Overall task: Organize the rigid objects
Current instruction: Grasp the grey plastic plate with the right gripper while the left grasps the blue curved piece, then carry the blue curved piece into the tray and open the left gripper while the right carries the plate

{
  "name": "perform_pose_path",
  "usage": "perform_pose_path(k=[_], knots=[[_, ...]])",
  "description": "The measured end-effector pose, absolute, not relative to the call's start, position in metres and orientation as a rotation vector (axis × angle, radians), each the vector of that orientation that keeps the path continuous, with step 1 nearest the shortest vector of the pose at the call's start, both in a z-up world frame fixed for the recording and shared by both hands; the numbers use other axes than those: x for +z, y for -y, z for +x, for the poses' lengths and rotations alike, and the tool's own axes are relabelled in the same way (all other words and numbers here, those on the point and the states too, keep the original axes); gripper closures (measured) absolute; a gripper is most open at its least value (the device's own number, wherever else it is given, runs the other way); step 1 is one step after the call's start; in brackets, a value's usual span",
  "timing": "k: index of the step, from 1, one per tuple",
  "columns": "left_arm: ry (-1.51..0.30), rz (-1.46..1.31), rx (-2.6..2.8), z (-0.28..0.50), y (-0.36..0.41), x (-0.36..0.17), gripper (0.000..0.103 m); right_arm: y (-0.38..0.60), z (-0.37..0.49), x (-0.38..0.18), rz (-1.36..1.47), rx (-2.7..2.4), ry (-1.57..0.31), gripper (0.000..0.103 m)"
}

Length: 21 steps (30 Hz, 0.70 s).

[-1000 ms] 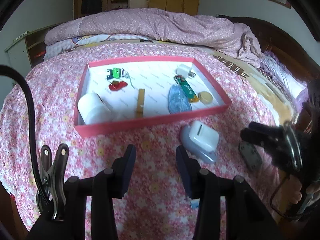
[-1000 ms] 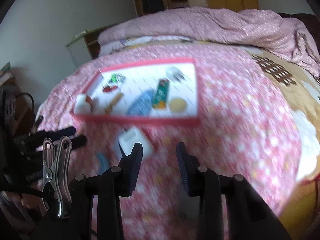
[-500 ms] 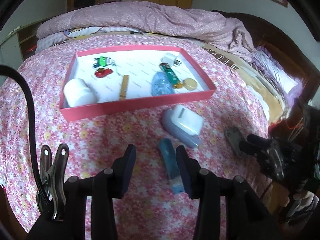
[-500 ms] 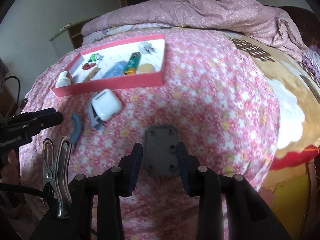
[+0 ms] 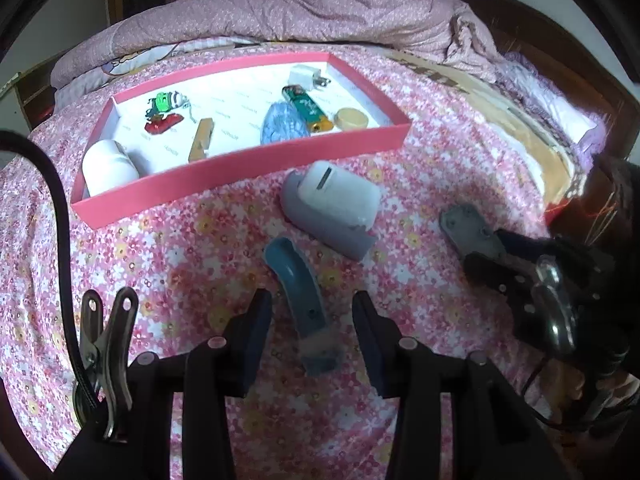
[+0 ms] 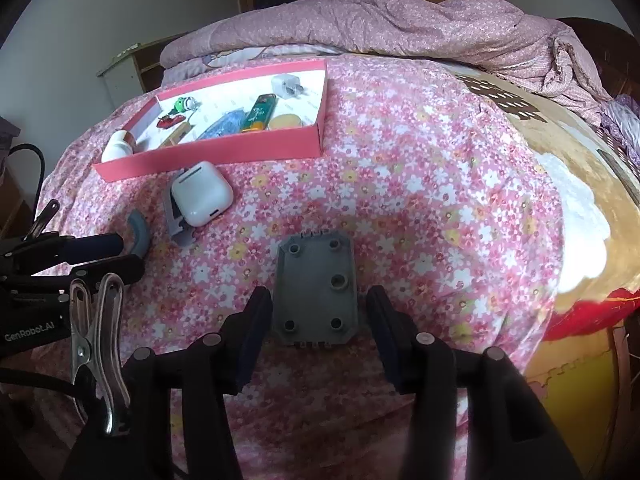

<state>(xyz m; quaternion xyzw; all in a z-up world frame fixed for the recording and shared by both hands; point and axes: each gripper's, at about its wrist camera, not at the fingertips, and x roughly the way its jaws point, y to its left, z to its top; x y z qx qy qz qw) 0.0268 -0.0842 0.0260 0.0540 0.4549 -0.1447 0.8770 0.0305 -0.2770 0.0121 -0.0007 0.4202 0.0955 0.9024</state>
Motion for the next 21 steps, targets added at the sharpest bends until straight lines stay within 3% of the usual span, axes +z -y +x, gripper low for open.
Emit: perform_pose_path(k=[7,8,10,21], knots=[[-0.909,0.182,-0.233,0.029,0.088,0.017,0.059,0.282,0.028,0.009,0.006,0.219,-0.850,0.051],[-0.906,0.184,-0.235,0.029,0.088,0.016,0.061,0.282,0.028,0.008,0.005,0.218,-0.846,0.051],[-0.902,0.188,-0.249,0.028,0.088,0.017,0.081,0.281,0.027,0.008,0.000,0.215,-0.841,0.051],[-0.922,0.092,-0.277,0.031,0.065,0.025,0.092,0.277,0.028,0.008,-0.022,0.204,-0.836,0.050]])
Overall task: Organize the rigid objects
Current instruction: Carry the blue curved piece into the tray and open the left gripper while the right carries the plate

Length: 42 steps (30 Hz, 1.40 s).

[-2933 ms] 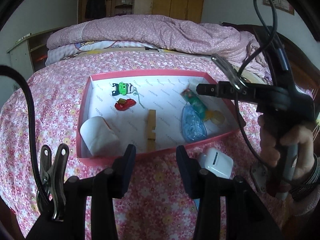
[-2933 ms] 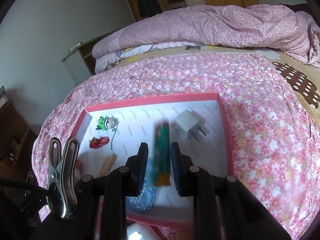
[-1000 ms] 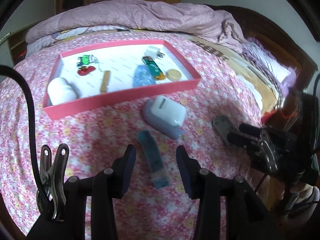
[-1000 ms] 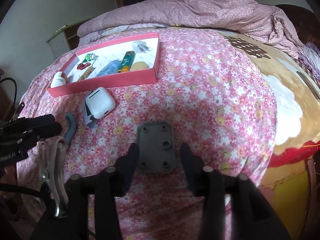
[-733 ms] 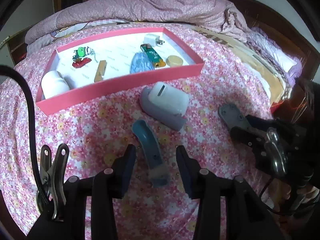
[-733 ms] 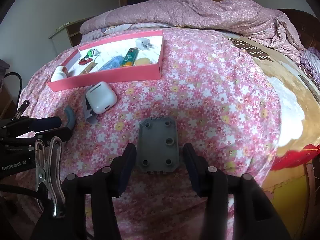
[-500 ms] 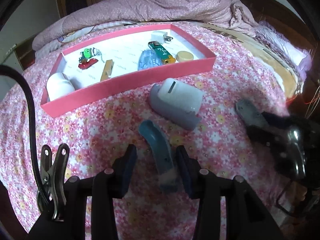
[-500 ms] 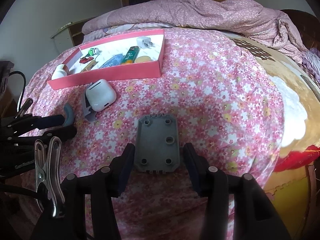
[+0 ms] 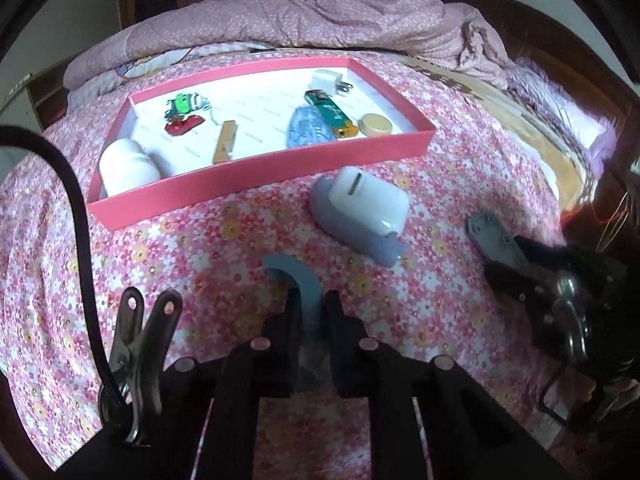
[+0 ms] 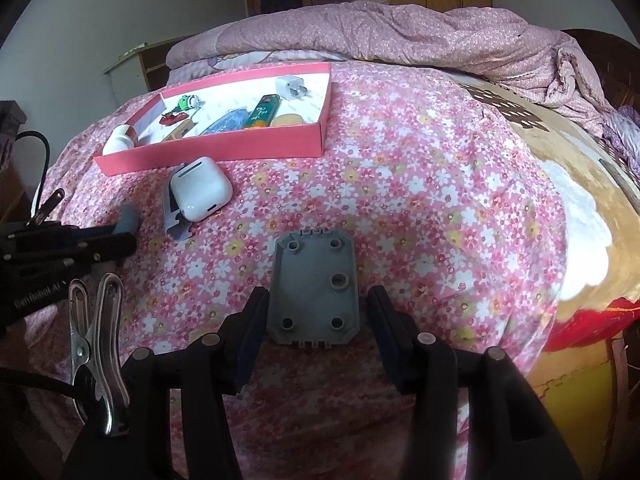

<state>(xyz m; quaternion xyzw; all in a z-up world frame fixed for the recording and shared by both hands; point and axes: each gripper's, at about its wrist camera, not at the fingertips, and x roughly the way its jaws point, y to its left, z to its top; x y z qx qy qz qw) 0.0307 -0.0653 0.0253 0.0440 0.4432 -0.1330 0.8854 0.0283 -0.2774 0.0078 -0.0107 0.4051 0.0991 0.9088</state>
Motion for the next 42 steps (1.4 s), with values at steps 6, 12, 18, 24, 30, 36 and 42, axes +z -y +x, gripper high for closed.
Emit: perform_pose_path(k=[6,12,18,24,30,36,42], knots=[[-0.917,0.043,-0.270,0.031,0.052,0.031,0.092,0.280,0.031,0.009,0.017,0.211,-0.848,0.047],[-0.893,0.027,-0.266,0.029,0.044,0.036,0.092,0.285,0.031,0.015,0.036,0.194,-0.843,0.047],[-0.893,0.004,-0.267,0.029,0.039,0.035,0.092,0.288,0.035,0.011,0.041,0.180,-0.868,0.047],[-0.884,-0.002,-0.266,0.028,0.037,0.037,0.092,0.280,0.034,0.011,0.061,0.215,-0.862,0.043],[-0.866,-0.018,-0.270,0.029,0.031,0.045,0.092,0.273,0.035,0.009,0.026,0.203,-0.849,0.042],[-0.840,-0.051,-0.254,0.034,0.017,0.057,0.092,0.261,0.034,0.008,-0.063,0.165,-0.827,0.058],[-0.824,-0.068,-0.229,0.041,0.008,0.065,0.092,0.267,0.035,0.009,-0.012,0.182,-0.826,0.058]])
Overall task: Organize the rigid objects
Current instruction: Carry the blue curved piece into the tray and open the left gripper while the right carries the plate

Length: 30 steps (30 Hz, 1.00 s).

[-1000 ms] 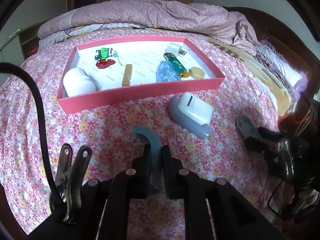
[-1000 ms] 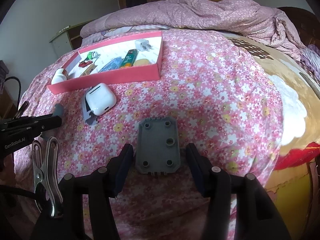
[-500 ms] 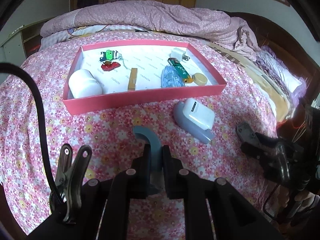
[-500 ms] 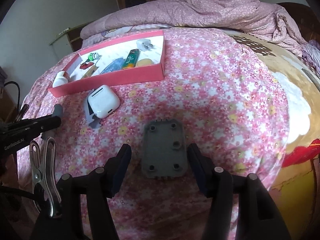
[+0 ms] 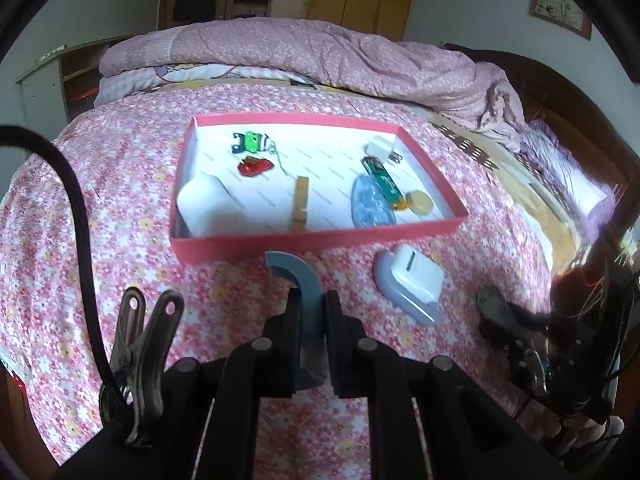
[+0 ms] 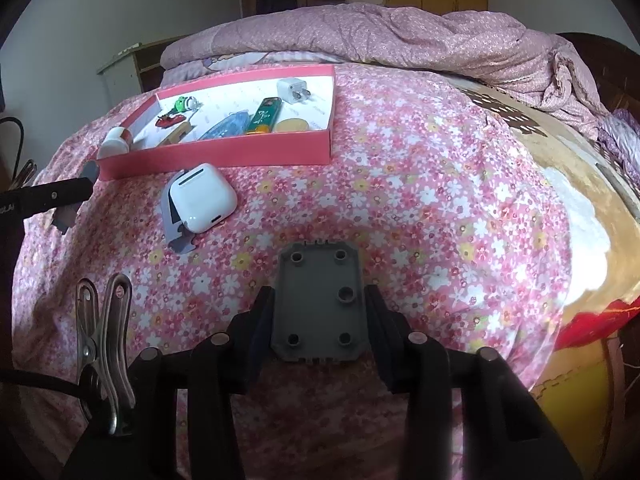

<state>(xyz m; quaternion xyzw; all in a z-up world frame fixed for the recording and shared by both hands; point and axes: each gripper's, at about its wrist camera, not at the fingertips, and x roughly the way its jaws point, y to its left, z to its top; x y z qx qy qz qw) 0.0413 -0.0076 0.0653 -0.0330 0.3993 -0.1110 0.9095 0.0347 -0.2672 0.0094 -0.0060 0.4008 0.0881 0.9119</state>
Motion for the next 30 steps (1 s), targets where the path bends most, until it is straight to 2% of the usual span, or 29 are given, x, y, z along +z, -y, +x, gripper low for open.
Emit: perform_pose_path(k=[15,30], knots=[[-0.772,-0.047,-0.242,0.076,0.013,0.092,0.092,0.269,0.060,0.038,0.112,0.296,-0.801,0.058],[-0.784,-0.001,-0.229,0.124,0.028,0.080,0.092,0.261,0.079,0.039,0.124,0.325,-0.826,0.058]])
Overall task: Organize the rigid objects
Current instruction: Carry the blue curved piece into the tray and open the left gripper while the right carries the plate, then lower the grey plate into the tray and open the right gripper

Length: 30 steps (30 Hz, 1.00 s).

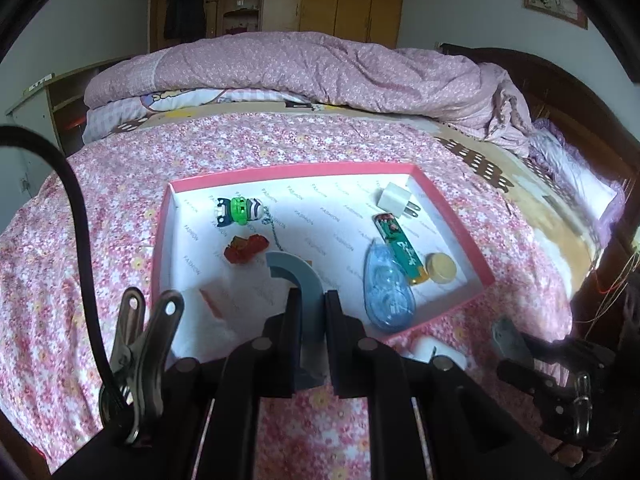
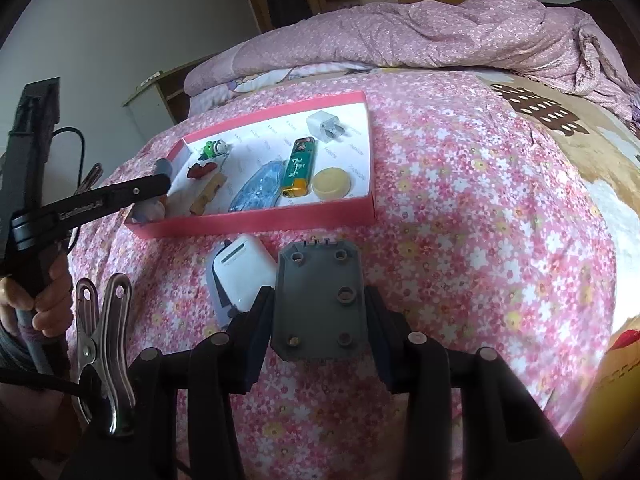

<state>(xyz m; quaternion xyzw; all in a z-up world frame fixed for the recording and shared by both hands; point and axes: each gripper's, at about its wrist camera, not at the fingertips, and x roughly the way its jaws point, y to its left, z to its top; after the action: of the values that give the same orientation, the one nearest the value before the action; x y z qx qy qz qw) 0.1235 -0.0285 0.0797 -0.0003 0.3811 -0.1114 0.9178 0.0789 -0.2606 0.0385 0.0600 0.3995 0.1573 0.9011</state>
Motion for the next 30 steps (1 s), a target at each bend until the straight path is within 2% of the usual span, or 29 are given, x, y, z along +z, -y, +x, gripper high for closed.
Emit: perform_pose_path(k=[19,20,22,24,28,30], knots=[[-0.821,-0.026,-0.228,0.152,0.026,0.051,0.091,0.232,0.123,0.062,0.096,0.381,-0.777,0.058],[-0.820,-0.026,-0.230,0.152,0.027,0.051,0.088,0.231,0.123,0.061,0.099,0.381,-0.781,0.058],[-0.821,-0.011,-0.237,0.151,0.029,0.051,0.073,0.229,0.124,0.059,0.098,0.380,-0.789,0.058],[-0.815,0.007,-0.233,0.148,0.032,0.052,0.064,0.227,0.125,0.057,0.092,0.380,-0.794,0.058],[-0.794,0.019,-0.224,0.139,0.035,0.058,0.056,0.227,0.125,0.057,0.097,0.382,-0.791,0.058],[-0.790,0.009,-0.220,0.135,0.035,0.061,0.055,0.228,0.127,0.057,0.099,0.381,-0.790,0.058]])
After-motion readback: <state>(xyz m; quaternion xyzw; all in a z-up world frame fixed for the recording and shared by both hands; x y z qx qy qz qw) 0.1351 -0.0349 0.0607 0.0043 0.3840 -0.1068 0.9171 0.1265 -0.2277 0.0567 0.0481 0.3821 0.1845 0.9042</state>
